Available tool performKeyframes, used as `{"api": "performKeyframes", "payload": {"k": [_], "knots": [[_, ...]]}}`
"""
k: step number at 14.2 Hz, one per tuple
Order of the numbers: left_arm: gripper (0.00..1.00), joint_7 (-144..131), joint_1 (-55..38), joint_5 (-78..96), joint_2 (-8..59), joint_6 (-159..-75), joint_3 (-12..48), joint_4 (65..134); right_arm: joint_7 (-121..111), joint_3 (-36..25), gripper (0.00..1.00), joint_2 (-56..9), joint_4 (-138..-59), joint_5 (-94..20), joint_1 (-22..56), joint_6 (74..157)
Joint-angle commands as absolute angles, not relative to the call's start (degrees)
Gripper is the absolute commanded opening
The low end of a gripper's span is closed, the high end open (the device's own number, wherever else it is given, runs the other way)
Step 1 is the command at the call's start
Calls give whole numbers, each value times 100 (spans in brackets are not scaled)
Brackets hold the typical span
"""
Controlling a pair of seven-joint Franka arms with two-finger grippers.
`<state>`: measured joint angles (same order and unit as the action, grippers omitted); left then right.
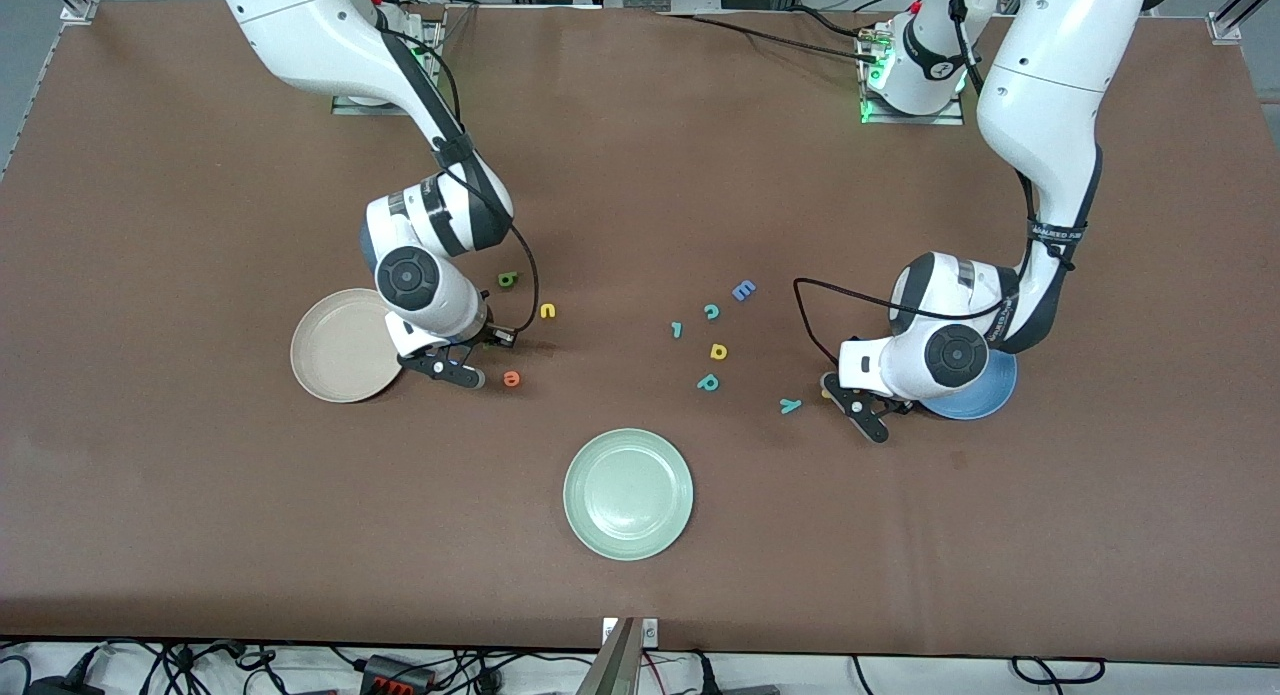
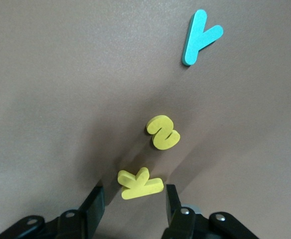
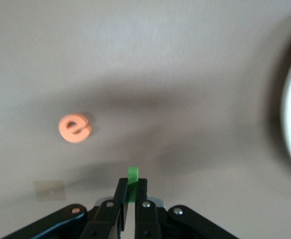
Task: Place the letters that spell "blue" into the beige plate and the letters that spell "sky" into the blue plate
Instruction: 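Carry k to the blue plate while the right gripper carries l to the beige plate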
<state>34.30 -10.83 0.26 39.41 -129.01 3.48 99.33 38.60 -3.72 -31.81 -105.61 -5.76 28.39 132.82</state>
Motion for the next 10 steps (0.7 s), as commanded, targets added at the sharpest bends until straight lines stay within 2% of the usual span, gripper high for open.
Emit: {"api": "performKeyframes", "payload": {"k": [1,3,5,7,10], "knots": [[58,3489,-1142,-26,3920,-12990,369,9976,3246,-553,6,-2892,-10635,-606,2524,13018],[53,3498,-1143,-26,3937,-13008,369,9967,2727,-633,6,-2892,-10635,-606,2164,12649],[39,3577,-1151,-35,3937,-13008,369,9967,2113,-633,6,-2804,-10644,-606,1769,12333],[31,3586,-1134,-26,3937,-12990,369,9975,1812,-633,6,-2777,-10678,-598,1478,12094],[28,3586,-1081,-26,3850,-12816,369,9967,1784,-642,8,-2821,-10854,-536,1372,12111]]}}
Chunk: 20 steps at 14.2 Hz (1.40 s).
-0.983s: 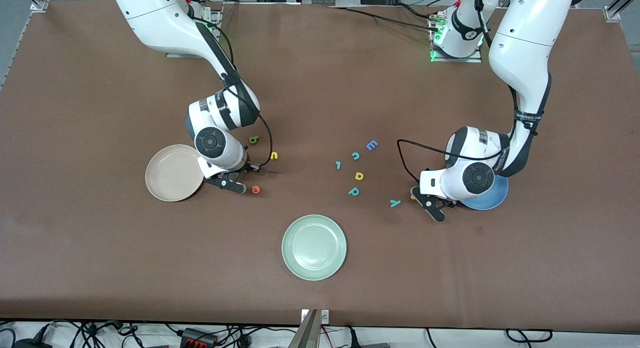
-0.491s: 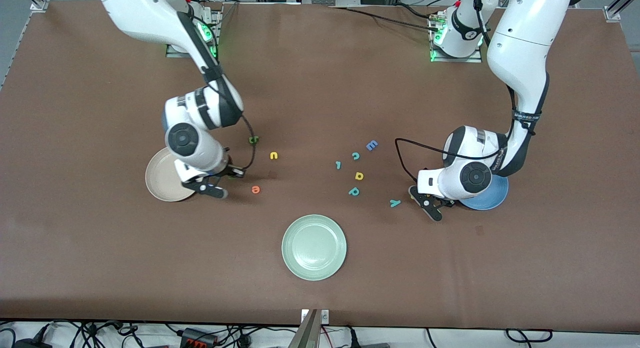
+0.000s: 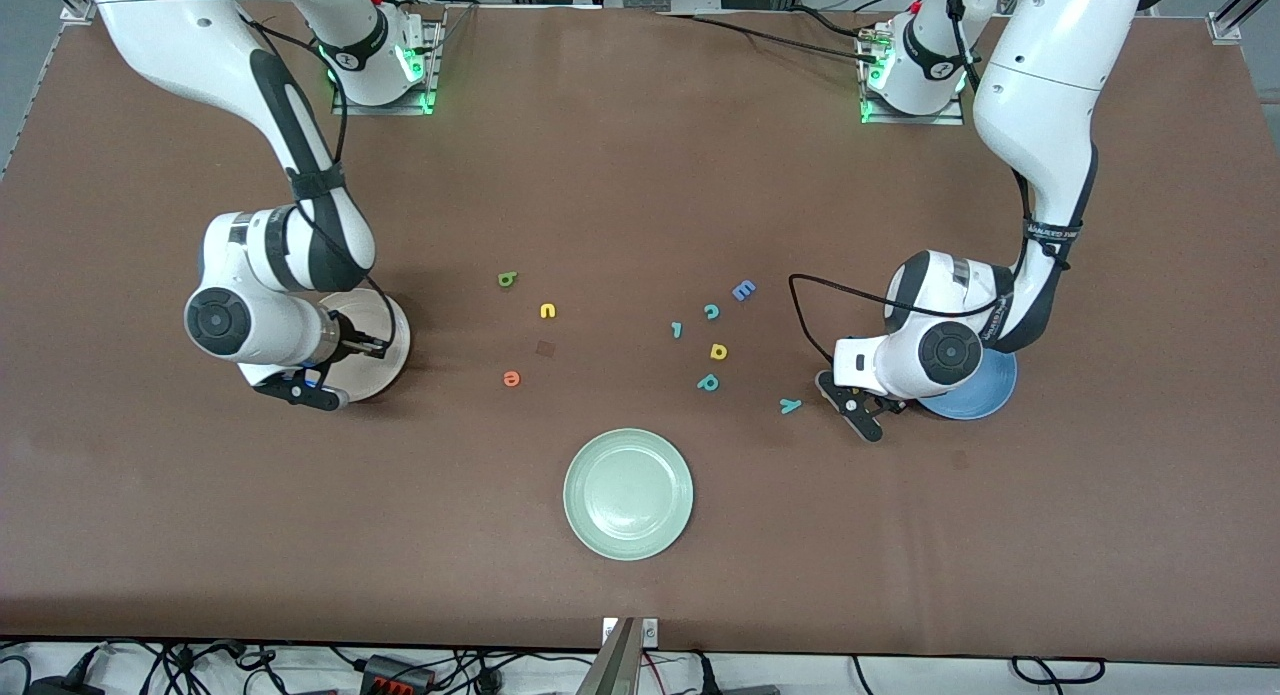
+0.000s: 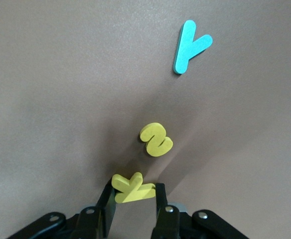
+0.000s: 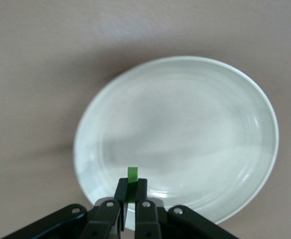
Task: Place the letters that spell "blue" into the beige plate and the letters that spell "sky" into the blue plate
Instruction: 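Carry k to the blue plate while the right gripper carries l to the beige plate, then release both letters and reach toward yellow 2 and green q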
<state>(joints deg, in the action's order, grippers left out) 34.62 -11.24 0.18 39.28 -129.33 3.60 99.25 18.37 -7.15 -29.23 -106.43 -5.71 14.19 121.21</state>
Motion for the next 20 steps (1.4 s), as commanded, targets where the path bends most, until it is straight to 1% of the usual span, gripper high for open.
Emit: {"api": "performKeyframes", "payload": {"k": [1,2,3,4,6,7,8,10,11,12,13,14,18,19,20], "knots": [[28,3569,-1055,-18,3797,-12606,369,9932,1784,-642,13,-2839,-10863,-536,1336,12129],[28,3534,-1037,-18,3710,-12351,360,9853,1784,-650,28,-2908,-10863,-536,1284,12155],[28,3507,-1011,-18,3596,-12079,343,9774,1784,-650,80,-2935,-10837,-527,1205,12164],[28,3489,-976,-9,3534,-11754,291,9626,1775,-650,100,-2936,-10802,-527,1195,12138],[28,3507,-810,-17,3516,-11139,229,9283,1924,-598,100,-2813,-10749,-527,1317,12085],[28,3568,-695,-26,3524,-10831,220,9125,2142,-563,100,-2743,-10758,-571,1545,12094],[28,3586,-538,-61,3524,-10680,202,9106,2432,-545,100,-2733,-10775,-615,1738,12155],[28,3752,-134,-114,3568,-10652,220,9167,3082,-466,100,-2725,-10828,-676,2230,12321],[35,3823,-123,-106,3586,-10644,220,9184,3503,-466,100,-2690,-10863,-685,2493,12427],[54,3788,-193,-105,3586,-10652,237,9176,3890,-466,100,-2689,-10924,-686,2722,12506],[97,3779,-254,-114,3560,-10652,290,9176,4276,-466,100,-2681,-11021,-686,2942,12637],[100,3832,-359,-114,3516,-10652,299,9176,4315,-466,100,-2637,-11178,-677,3101,12778],[100,3552,-834,34,3542,-10740,334,9123,4123,-448,100,-2575,-11785,-677,3743,13429],[100,3307,-965,183,3559,-10827,421,9088,4035,-431,100,-2566,-11925,-677,3796,13578],[100,3131,-1158,176,3620,-11098,465,9097,3773,-431,100,-2549,-12049,-677,3814,13666]]}}
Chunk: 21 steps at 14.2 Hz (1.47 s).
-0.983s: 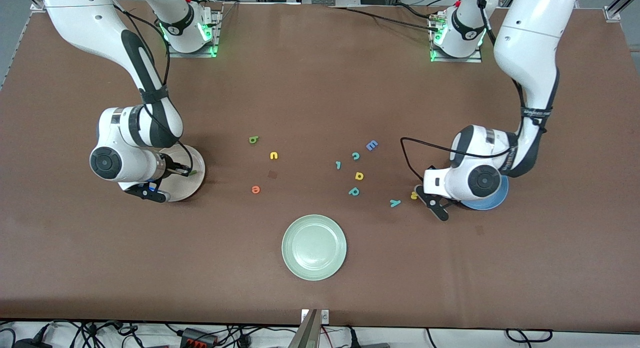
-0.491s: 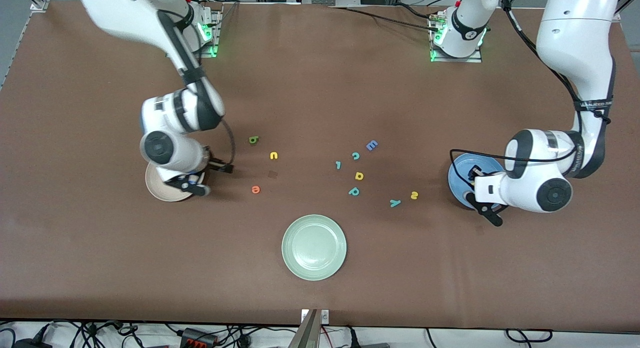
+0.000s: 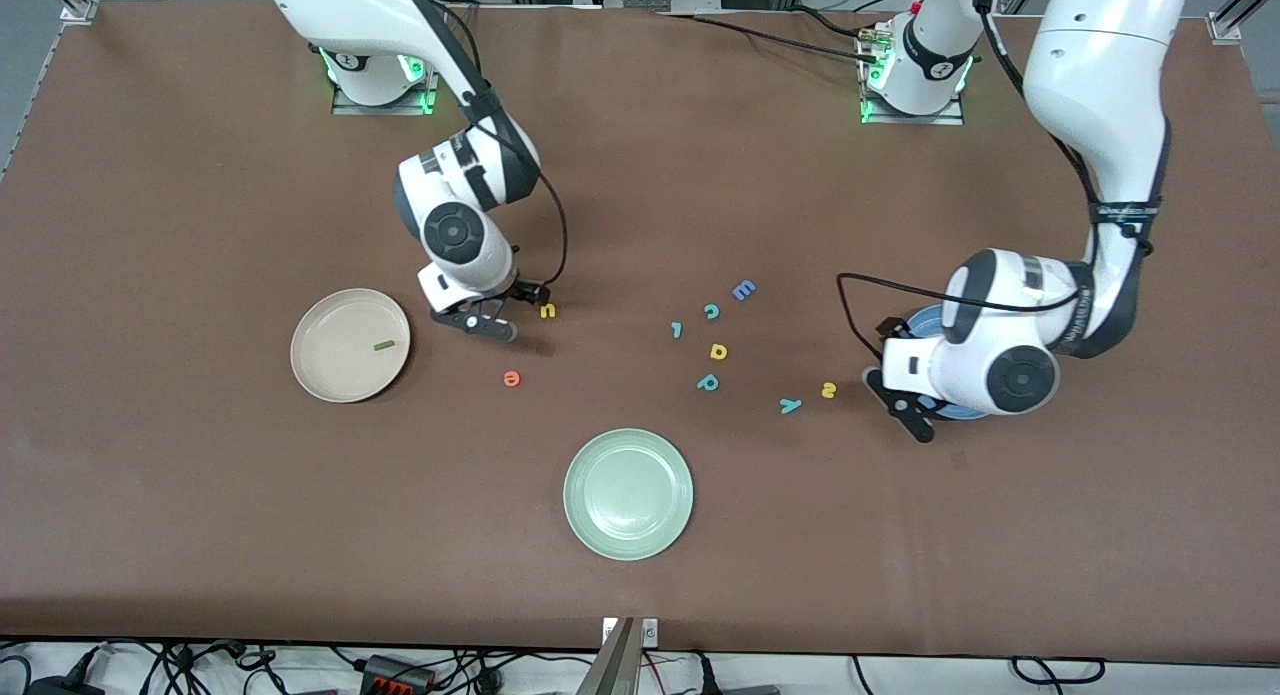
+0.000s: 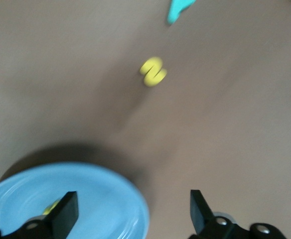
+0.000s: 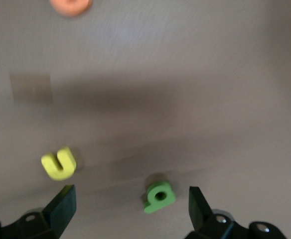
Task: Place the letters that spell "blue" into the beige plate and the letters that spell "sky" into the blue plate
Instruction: 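Release both letters and reach toward yellow 2 and green q, then grasp yellow 2 with the left gripper while the right gripper grasps green q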
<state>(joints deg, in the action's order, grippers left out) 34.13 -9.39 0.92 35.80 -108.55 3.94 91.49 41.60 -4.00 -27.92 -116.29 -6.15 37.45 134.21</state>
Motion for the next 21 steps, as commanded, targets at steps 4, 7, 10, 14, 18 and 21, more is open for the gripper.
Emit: {"api": "performKeyframes", "payload": {"k": [4,7,10,14,18,21], "knots": [[100,3182,-1283,149,3841,-12153,466,9272,2971,-431,100,-2444,-12322,-686,3771,13772],[100,3190,-1380,149,4051,-12558,475,9325,2769,-431,100,-2356,-12524,-686,3762,14036],[82,3190,-1371,149,4060,-12621,475,9466,2148,-431,100,-2382,-12524,-685,3744,14045],[60,3190,-1397,149,4113,-12744,475,9466,1811,-422,100,-2434,-12533,-686,3709,14062],[47,3270,-1415,149,4227,-12858,475,9448,1784,-422,100,-2575,-12498,-694,3700,14202],[45,3348,-1398,149,4245,-12885,483,9457,1784,-431,89,-2646,-12498,-694,3700,14291]]}}
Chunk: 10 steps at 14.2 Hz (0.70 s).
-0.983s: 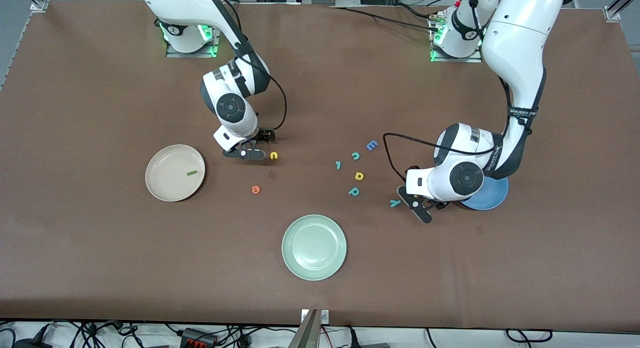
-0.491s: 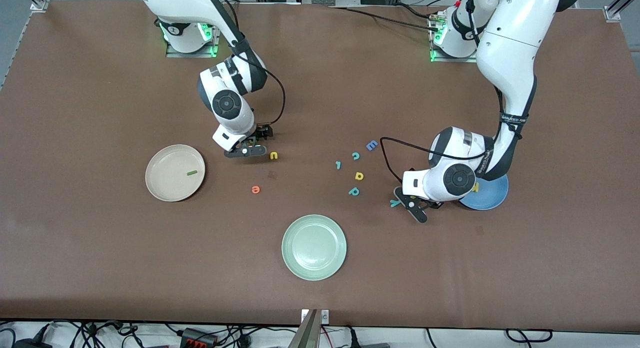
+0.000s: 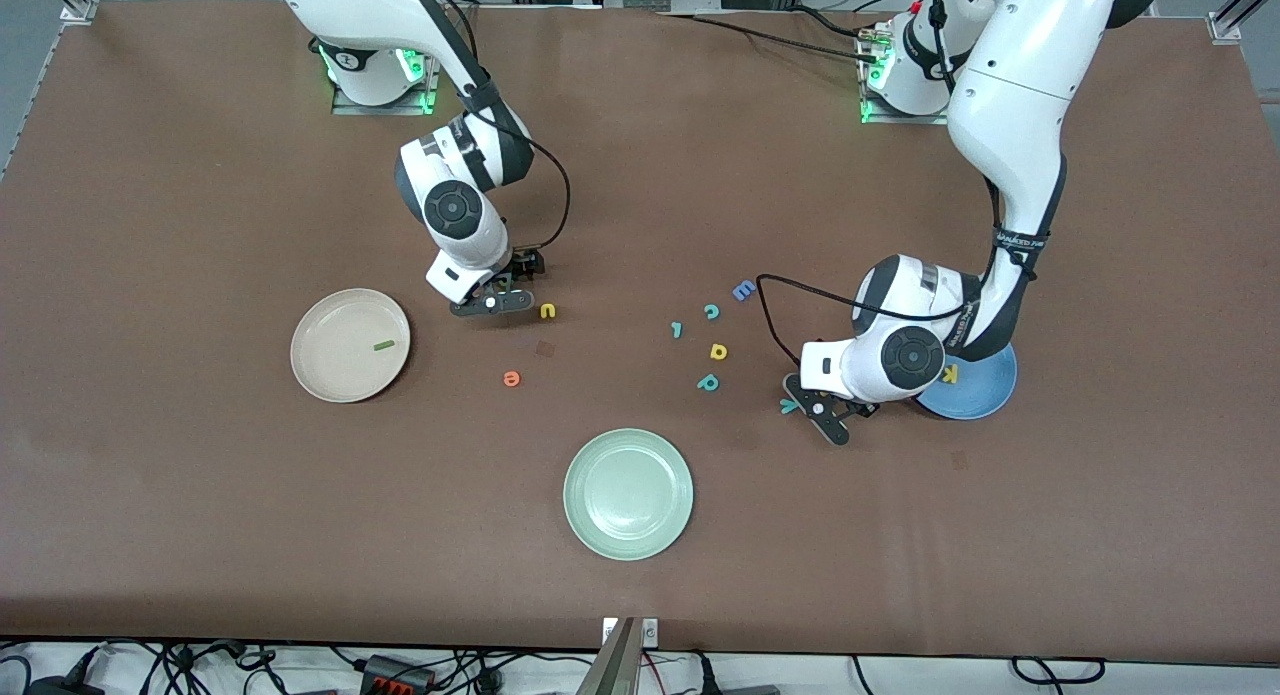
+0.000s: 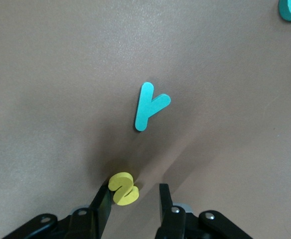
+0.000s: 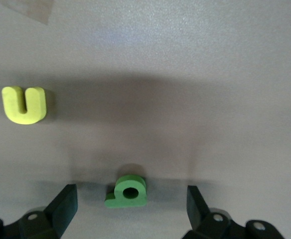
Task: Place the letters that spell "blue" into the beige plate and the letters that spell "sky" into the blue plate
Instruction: 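Grasp yellow 2 with the left gripper while the right gripper grasps green q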
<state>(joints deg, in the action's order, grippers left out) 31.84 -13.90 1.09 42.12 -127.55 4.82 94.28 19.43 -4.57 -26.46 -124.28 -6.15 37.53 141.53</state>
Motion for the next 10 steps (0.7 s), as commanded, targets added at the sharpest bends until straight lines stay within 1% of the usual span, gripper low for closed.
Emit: {"api": "performKeyframes", "payload": {"k": [1,2,3,4,5,6,7,8,10], "knots": [[32,3357,-1397,149,4245,-12867,483,9457,1793,-422,81,-2646,-12498,-694,3700,14291],[16,3357,-1397,149,4236,-12867,483,9457,1793,-431,75,-2646,-12498,-703,3700,14291],[12,3366,-1397,149,4219,-12841,483,9457,1802,-431,68,-2646,-12498,-694,3700,14291],[12,3418,-1389,149,4219,-12823,483,9457,1802,-431,63,-2646,-12498,-703,3700,14291],[8,3584,-1363,149,4210,-12815,483,9448,1810,-431,57,-2646,-12498,-694,3700,14274],[8,3708,-1328,158,4158,-12762,483,9431,1811,-431,50,-2637,-12498,-694,3700,14256],[8,3692,-1310,167,4044,-12527,475,9422,1811,-431,43,-2628,-12498,-703,3700,14247],[8,3657,-1292,202,3921,-12124,466,9352,1811,-431,34,-2619,-12498,-703,3700,14238],[8,3473,-1187,220,3675,-11499,405,9360,1811,-431,26,-2628,-12489,-703,3691,14238]]}}
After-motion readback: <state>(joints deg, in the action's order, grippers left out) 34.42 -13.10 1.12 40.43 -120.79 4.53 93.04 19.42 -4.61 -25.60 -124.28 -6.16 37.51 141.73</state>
